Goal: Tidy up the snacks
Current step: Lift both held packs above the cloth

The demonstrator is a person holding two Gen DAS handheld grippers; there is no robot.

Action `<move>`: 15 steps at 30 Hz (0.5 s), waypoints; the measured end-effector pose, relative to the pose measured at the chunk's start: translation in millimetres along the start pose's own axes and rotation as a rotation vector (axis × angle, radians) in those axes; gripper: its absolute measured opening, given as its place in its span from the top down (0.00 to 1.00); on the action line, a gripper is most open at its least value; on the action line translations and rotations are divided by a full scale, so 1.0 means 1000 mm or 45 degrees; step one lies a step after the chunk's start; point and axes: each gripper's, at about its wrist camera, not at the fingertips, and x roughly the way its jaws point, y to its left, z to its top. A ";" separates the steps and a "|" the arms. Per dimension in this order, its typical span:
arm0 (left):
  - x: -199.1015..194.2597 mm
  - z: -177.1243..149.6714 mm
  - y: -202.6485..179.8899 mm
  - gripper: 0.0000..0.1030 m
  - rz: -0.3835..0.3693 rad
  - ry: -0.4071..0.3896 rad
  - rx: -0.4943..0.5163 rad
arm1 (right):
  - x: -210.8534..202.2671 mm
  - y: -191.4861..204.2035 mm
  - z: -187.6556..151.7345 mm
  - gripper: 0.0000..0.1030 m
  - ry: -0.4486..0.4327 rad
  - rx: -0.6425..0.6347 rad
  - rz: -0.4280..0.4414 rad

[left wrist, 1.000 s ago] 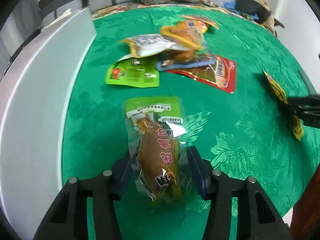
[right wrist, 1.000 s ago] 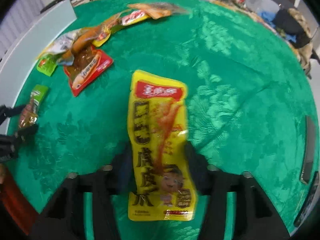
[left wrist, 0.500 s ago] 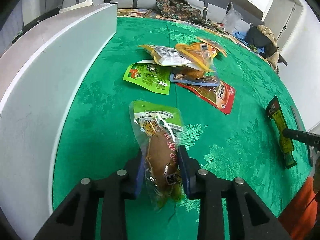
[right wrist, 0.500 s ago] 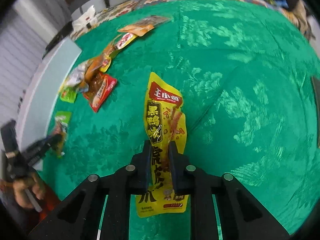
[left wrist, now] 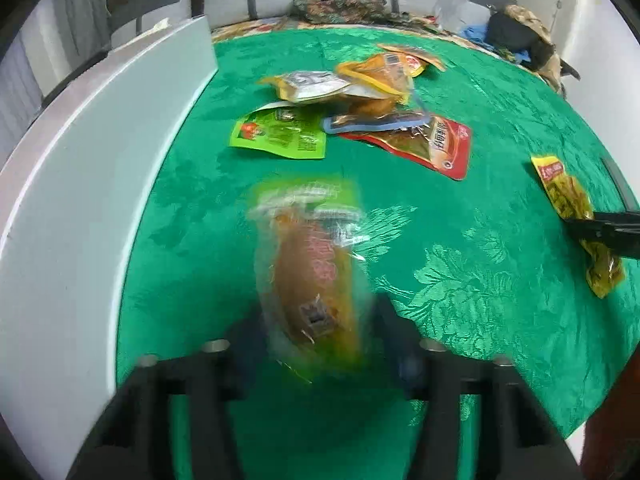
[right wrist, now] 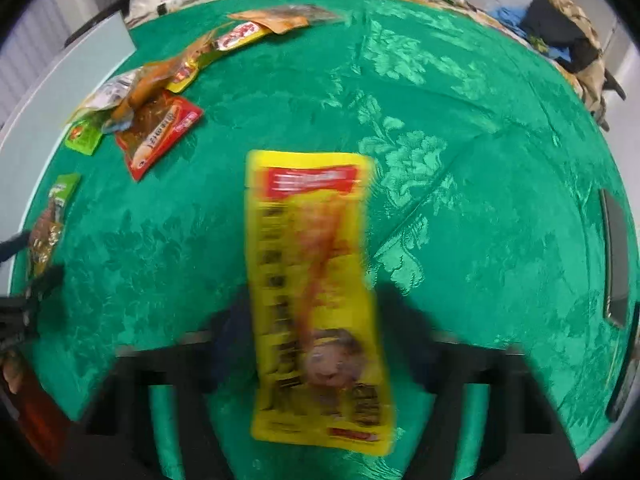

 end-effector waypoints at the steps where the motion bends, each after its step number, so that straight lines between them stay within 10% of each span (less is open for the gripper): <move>1: 0.000 0.001 0.001 0.57 -0.011 0.001 -0.003 | -0.001 -0.006 0.001 0.51 0.022 0.042 0.072; 4: -0.007 -0.001 0.007 0.63 -0.073 -0.024 -0.071 | -0.009 -0.034 0.003 0.73 0.020 0.211 0.253; 5: -0.011 0.000 0.013 0.69 -0.101 -0.036 -0.106 | -0.012 -0.041 0.002 0.97 0.014 0.284 0.339; 10: -0.012 0.001 0.016 0.73 -0.153 -0.045 -0.158 | -0.017 -0.067 -0.008 0.96 -0.017 0.423 0.487; 13: -0.012 0.000 0.014 0.73 -0.149 -0.055 -0.159 | -0.022 -0.071 -0.011 0.78 -0.068 0.447 0.490; 14: -0.011 0.000 0.014 0.72 -0.148 -0.056 -0.159 | -0.024 -0.070 -0.011 0.39 -0.073 0.451 0.452; 15: -0.011 0.000 0.014 0.70 -0.152 -0.053 -0.159 | -0.024 -0.067 -0.010 0.26 -0.063 0.449 0.381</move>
